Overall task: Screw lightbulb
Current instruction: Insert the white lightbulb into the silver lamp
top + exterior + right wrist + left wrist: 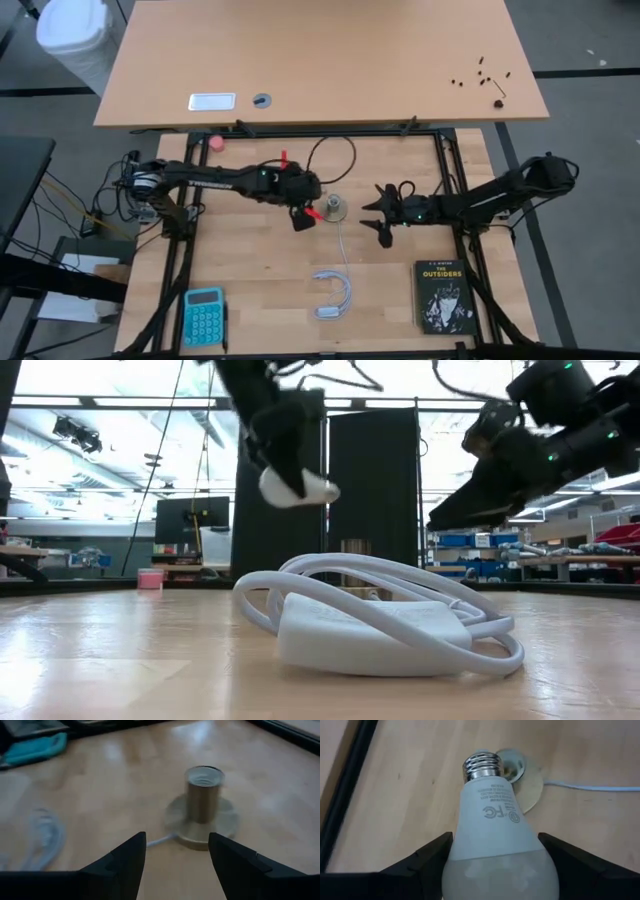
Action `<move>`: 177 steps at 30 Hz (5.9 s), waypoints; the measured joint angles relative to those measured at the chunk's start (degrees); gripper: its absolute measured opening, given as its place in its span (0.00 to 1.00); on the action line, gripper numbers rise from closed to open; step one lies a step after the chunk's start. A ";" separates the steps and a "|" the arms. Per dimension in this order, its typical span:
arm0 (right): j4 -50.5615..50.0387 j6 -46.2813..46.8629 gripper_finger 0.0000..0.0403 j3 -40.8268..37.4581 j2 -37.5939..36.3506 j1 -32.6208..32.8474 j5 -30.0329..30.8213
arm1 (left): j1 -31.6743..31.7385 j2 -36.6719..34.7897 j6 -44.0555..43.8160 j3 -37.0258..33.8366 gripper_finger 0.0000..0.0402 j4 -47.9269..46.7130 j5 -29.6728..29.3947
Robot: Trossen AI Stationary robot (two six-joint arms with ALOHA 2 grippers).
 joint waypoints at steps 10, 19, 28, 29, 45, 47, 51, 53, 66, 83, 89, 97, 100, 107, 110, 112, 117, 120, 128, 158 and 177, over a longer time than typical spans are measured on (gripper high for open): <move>17.03 1.22 0.56 0.06 14.07 -9.67 -3.44 | 0.00 11.67 7.47 15.55 0.70 -13.12 2.11; 18.39 2.26 0.56 8.18 27.42 -10.42 -4.06 | 0.36 14.10 6.56 16.99 0.70 -16.23 4.60; 18.45 2.17 0.56 16.12 35.03 -10.45 -7.70 | 0.37 14.03 4.78 16.99 0.70 -19.81 6.13; 18.46 2.00 0.56 17.15 35.66 -10.45 -8.20 | 0.37 14.04 4.78 16.99 0.70 -20.34 6.13; 16.30 2.10 0.56 18.73 35.25 -10.69 -9.08 | 0.72 13.99 3.47 17.34 0.70 -25.09 8.94; 16.43 2.21 0.56 18.80 35.26 -10.67 -8.45 | 0.72 13.99 3.47 17.53 0.70 -25.33 9.47; 17.30 2.22 0.56 18.88 35.30 -10.67 -8.43 | 0.70 13.98 3.45 18.80 0.70 -27.13 9.53; 18.39 2.22 0.56 18.88 35.30 -10.52 -8.43 | 0.71 13.95 3.47 19.48 0.70 -27.54 9.54; 21.53 3.56 0.56 18.88 35.30 -9.41 -5.96 | 0.74 13.97 1.87 20.09 0.70 -28.32 11.57; 27.08 5.58 0.56 18.88 35.30 -7.04 3.64 | 0.74 13.97 0.32 20.02 0.70 -28.38 11.84; 31.84 2.85 0.56 18.88 35.30 -5.22 6.27 | 0.85 14.39 0.41 20.02 0.70 -28.26 10.14; 30.66 2.81 0.56 18.88 35.30 -5.01 3.70 | 1.63 17.27 1.80 20.00 0.70 -28.72 9.98; 28.23 2.77 0.56 19.34 35.30 -5.37 2.18 | 1.63 17.25 2.00 20.02 0.70 -28.63 9.95; 21.95 2.55 0.56 22.67 35.30 -6.11 0.00 | 1.97 17.25 1.78 20.09 0.70 -28.88 10.12; 21.78 2.20 0.56 23.08 35.30 -6.11 -0.75 | 1.92 17.25 1.78 20.11 0.70 -28.69 10.21; 21.50 2.18 0.56 23.10 35.30 -6.11 -1.27 | 1.92 17.25 1.78 20.15 0.70 -28.42 10.25; 19.58 2.01 0.56 23.15 35.30 -6.11 -1.67 | 1.92 17.25 2.12 20.15 0.70 -27.87 10.25; 19.34 1.81 0.56 23.17 35.30 -6.32 -3.25 | 1.92 17.25 2.18 20.15 0.70 -27.93 10.25; 18.21 1.83 0.56 23.17 35.30 -6.35 -4.72 | 1.92 17.25 2.22 20.32 0.70 -28.40 10.08; 23.94 4.48 0.56 22.89 35.32 -9.99 3.96 | 1.95 17.55 1.58 28.50 0.70 -36.02 11.48; 21.33 1.83 0.56 25.75 35.32 -6.67 3.81 | 3.47 18.22 0.80 25.62 0.70 -32.30 9.93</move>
